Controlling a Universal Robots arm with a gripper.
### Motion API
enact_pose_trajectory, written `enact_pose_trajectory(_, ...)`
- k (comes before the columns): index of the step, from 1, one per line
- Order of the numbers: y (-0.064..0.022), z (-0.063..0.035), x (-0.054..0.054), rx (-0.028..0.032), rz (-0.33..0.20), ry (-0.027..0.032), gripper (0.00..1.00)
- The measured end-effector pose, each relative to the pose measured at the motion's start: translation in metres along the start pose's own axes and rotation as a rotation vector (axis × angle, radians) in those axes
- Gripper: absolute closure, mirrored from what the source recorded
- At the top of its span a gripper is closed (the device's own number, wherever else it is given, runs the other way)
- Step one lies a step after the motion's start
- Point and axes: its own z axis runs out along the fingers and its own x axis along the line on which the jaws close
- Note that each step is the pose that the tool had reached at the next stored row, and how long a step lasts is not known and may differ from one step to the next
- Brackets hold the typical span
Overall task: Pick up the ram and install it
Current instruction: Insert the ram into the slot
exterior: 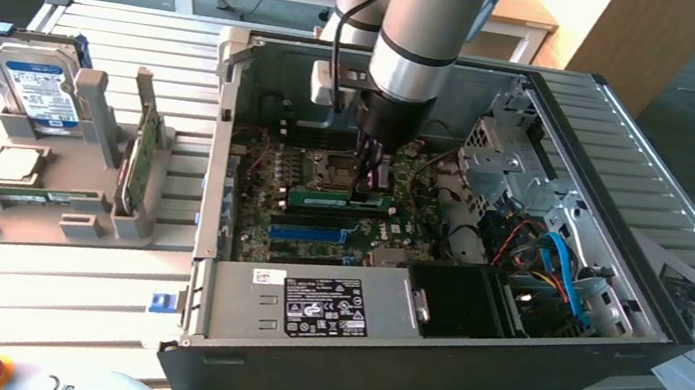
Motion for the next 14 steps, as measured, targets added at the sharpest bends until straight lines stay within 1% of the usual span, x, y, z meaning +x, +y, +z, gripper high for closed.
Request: enact_pose_trajectory(14,-0.0002,0.0,-0.0012,0.0001,0.0,0.0,0.88)
